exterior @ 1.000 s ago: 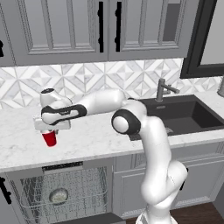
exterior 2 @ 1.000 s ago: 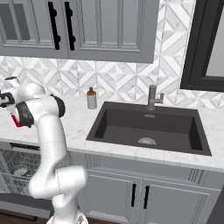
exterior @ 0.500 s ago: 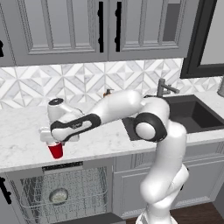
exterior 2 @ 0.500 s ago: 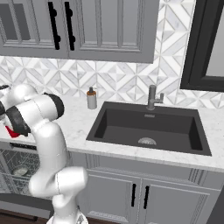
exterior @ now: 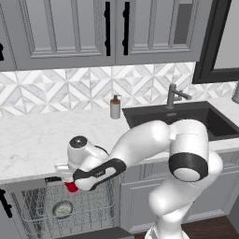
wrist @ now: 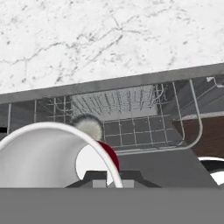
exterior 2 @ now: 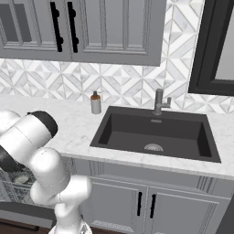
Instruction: Pick up the cup and bowl from the counter, place them in the dishwasher, and close the dishwasher door.
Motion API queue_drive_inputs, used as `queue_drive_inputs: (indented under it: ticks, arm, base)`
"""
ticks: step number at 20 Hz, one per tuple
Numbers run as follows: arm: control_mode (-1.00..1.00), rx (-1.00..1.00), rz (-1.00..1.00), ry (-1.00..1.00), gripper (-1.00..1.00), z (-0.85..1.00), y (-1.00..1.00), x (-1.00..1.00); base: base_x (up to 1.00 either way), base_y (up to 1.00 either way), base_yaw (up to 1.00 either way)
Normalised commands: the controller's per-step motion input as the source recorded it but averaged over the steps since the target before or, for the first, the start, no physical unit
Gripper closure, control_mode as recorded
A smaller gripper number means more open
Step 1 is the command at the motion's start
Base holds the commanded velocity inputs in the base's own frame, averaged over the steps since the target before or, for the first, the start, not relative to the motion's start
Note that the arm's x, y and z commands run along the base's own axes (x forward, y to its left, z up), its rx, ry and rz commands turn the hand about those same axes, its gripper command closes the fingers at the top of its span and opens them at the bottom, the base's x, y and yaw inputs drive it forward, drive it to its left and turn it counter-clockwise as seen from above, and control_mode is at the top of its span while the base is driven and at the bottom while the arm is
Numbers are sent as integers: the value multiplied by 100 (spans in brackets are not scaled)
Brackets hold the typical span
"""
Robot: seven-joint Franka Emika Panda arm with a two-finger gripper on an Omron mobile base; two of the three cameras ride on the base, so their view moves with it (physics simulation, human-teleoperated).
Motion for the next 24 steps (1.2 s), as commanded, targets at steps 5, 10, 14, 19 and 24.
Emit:
queue_drive_inputs:
  ticks: [5,10,14,19,24]
  arm:
    - [-100,0,0,-21,100,-51,-10,-32]
    - [-100,2,0,-38,100,-49,0,0]
    - [-100,2,0,-37,100,-32,0,0]
    - [-100,1,0,-12,100,-8,0,-11]
    - [-100,2,1,8,100,13,0,-5]
  base:
    - [0,0,0]
    - [0,0,0]
    - [0,0,0]
    - [0,0,0]
    - [0,0,0]
